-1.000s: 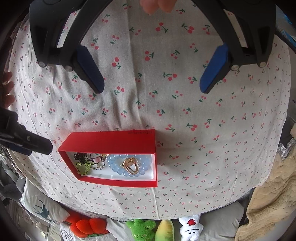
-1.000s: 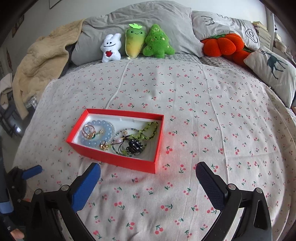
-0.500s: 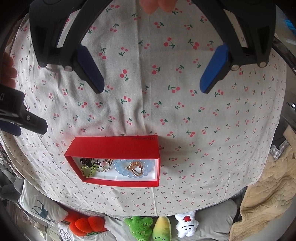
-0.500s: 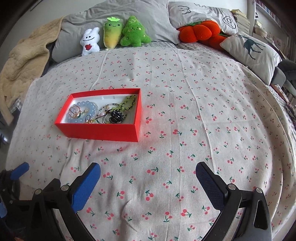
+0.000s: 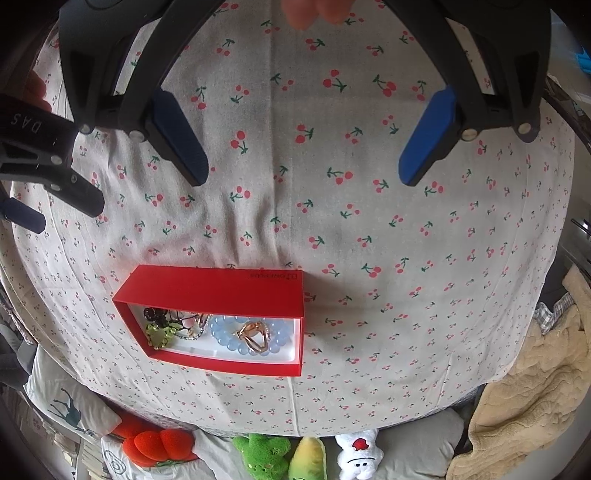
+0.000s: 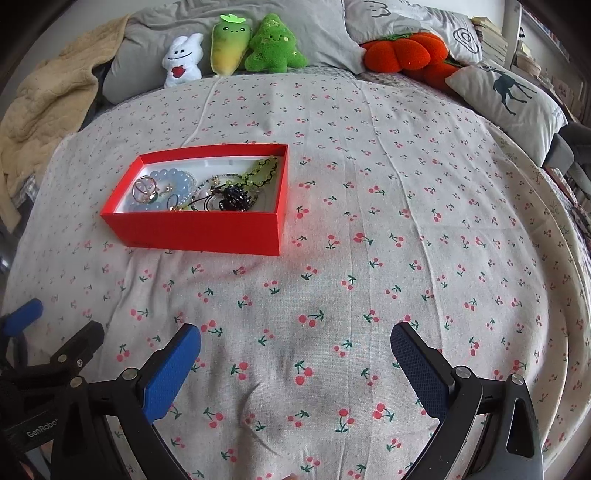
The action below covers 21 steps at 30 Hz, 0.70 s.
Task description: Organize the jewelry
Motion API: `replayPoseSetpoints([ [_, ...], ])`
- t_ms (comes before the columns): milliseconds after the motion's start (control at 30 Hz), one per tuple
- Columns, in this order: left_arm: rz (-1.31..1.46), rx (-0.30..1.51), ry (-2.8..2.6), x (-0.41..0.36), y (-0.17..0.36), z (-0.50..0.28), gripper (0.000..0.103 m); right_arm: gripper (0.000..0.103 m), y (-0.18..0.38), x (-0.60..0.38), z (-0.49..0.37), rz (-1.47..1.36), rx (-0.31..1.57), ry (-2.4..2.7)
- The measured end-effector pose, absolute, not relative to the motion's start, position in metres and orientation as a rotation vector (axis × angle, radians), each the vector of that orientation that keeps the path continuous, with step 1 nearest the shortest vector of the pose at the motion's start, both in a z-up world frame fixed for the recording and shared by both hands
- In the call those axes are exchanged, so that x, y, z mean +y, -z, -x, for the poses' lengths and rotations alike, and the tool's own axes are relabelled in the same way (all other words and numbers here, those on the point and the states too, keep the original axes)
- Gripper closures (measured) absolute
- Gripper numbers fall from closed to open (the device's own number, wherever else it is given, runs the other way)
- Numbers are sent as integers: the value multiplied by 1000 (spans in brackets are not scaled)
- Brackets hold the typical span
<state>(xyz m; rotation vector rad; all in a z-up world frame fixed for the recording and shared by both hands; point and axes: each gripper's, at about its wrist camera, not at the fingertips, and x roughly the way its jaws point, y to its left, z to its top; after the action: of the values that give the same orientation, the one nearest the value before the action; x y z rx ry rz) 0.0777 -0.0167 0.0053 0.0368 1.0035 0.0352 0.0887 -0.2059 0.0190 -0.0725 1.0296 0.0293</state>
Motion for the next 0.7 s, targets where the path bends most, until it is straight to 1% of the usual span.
replayPoseSetpoints([
  [333, -16, 1008, -45, -16, -6, -81, 1, 0, -15, -202, -88, 82, 1039, -34],
  [700, -57, 1012, -108, -14, -3, -82, 1, 0, -14, -202, -86, 89, 1039, -33],
])
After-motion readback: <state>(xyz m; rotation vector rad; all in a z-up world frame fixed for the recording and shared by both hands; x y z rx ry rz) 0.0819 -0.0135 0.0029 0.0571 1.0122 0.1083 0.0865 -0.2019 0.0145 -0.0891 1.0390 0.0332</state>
